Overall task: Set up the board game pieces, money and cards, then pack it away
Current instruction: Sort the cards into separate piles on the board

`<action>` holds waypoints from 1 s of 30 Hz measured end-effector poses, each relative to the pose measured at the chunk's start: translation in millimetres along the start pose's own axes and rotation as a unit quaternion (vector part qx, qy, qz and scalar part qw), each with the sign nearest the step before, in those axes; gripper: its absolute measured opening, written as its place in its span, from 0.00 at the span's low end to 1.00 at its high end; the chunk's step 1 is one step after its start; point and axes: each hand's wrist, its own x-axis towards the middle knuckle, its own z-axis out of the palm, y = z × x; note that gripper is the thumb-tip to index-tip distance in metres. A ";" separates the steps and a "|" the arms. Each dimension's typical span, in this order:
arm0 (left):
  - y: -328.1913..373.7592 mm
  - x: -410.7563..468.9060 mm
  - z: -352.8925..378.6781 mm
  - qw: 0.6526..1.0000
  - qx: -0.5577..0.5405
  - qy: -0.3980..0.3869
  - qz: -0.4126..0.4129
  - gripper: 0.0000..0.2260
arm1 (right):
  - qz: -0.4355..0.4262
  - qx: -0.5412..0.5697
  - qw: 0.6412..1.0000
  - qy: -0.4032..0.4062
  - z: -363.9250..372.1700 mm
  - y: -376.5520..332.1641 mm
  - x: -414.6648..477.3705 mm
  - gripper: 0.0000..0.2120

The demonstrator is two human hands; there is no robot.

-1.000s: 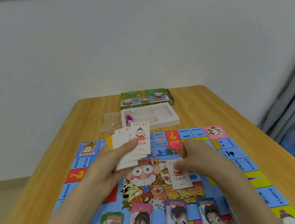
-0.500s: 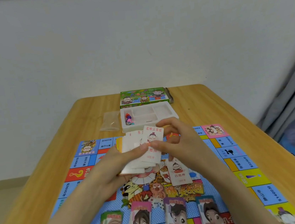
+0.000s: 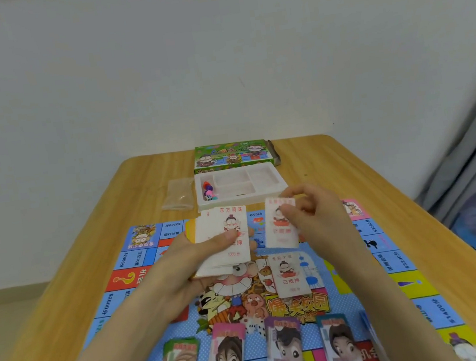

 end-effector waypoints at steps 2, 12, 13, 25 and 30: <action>0.1 1.0 -0.9 1.000 0.000 0.006 0.000 0.21 | 0.067 -0.080 0.990 -0.091 -7.4 4.2 2.9 0.03; -0.8 3.4 -2.5 1.000 0.003 0.012 -0.011 0.23 | 0.088 -0.285 0.940 -0.165 1.4 15.7 0.7 0.11; -0.7 3.2 -2.0 1.000 0.002 0.009 -0.010 0.22 | 0.090 -0.303 0.934 -0.165 2.1 16.0 0.3 0.12; -1.8 -0.7 2.0 1.000 0.016 -0.012 0.012 0.20 | -0.044 0.010 0.982 -0.184 16.0 -6.6 -8.0 0.08; -0.6 -1.6 7.2 0.998 -0.050 -0.019 -0.022 0.15 | -0.076 -0.005 0.987 -0.140 22.5 0.1 -5.4 0.13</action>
